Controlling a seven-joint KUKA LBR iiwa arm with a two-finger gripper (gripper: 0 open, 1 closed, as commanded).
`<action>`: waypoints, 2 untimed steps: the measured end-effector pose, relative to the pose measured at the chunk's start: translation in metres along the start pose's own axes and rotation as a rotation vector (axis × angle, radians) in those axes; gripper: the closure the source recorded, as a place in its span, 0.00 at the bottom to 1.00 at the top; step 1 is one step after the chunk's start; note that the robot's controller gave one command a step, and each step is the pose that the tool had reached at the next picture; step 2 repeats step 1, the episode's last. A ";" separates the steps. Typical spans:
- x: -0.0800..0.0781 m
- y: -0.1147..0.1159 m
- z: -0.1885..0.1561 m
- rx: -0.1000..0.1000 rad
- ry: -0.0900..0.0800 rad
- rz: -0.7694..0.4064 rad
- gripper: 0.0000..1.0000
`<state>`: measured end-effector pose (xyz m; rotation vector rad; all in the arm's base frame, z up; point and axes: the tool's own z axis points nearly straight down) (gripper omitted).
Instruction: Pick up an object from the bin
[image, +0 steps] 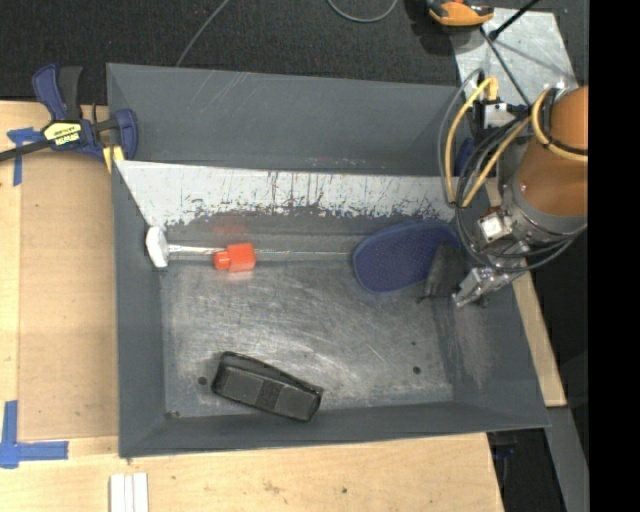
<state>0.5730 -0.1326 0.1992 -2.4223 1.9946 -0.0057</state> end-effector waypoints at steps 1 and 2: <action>-0.003 0.001 -0.011 0.001 -0.001 0.012 1.00; -0.003 0.001 -0.011 0.001 -0.001 0.012 1.00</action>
Offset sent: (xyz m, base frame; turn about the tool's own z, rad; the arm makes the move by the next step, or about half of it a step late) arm -0.0024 0.0026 0.0105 0.0114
